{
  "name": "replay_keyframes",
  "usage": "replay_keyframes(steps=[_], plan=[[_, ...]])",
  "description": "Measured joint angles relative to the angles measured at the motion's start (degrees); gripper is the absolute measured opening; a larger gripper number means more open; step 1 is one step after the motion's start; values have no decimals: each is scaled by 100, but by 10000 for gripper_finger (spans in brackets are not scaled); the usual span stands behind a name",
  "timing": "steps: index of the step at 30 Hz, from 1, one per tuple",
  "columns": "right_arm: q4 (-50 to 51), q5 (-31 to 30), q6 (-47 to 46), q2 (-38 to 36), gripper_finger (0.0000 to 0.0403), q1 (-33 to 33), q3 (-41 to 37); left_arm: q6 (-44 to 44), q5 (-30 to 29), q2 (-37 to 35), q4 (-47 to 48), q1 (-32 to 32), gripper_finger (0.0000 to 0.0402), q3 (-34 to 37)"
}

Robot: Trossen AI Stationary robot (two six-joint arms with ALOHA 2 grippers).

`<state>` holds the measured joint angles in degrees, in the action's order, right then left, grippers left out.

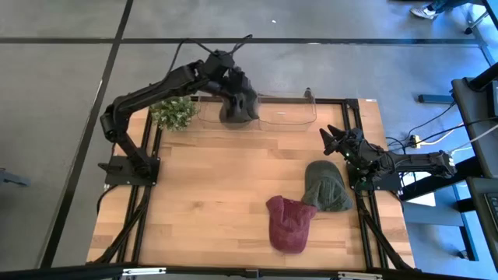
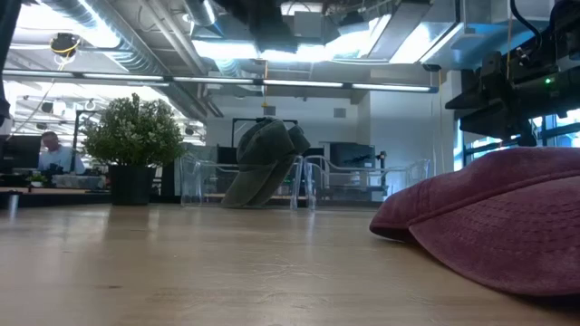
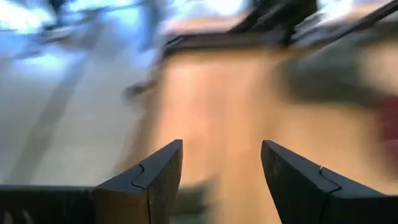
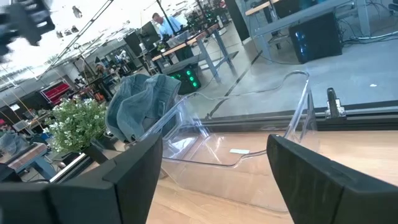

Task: Pick & Place hat
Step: Put the light pink cap into the right transparent bin

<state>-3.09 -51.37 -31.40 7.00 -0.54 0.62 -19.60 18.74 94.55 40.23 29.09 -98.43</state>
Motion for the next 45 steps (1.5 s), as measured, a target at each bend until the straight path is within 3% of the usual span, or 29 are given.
replay_keyframes(steps=[3, 7, 10, 14, 19, 24, 28, 31, 36, 42, 45], plan=[[0, 12, 8, -2, 289, -1, 0, 372, 948, -20, 22, -188, 212, 2], [2, 48, 19, -2, 289, -2, 0, 539, 1201, -12, 24, -551, 212, 2], [2, 85, 40, -2, 289, 0, 0, 597, 1119, 11, 26, -833, 212, 8], [-120, 631, 170, 0, 289, -1, -1, 861, 859, -109, -258, -1087, 212, 10], [-969, 1515, 1110, -2, 289, -2, 0, 1029, 602, -108, -756, -1270, 212, 9], [-1295, 1799, 1708, 2, 289, -2, 298, 1374, 534, -176, -1806, -1375, 214, 453], [-1226, 2260, 2273, 137, 289, -2, 949, 1673, -346, -488, -2854, -1417, 211, 1157], [-1029, 2824, 2724, 513, 289, -1, 1620, 1874, -737, -821, -3361, -1409, 211, 1677], [265, 3146, 2749, 1822, 289, -1, 3042, 2085, -762, -1363, -3980, -1410, 210, 2262], [2186, 4003, 2527, 3740, 289, -2, 4642, 2199, -746, -1729, -3983, -1572, 210, 2520], [3055, 4761, 2328, 4461, 289, -1, 5271, 2293, -1202, -1891, -3747, -1744, 210, 2529]])
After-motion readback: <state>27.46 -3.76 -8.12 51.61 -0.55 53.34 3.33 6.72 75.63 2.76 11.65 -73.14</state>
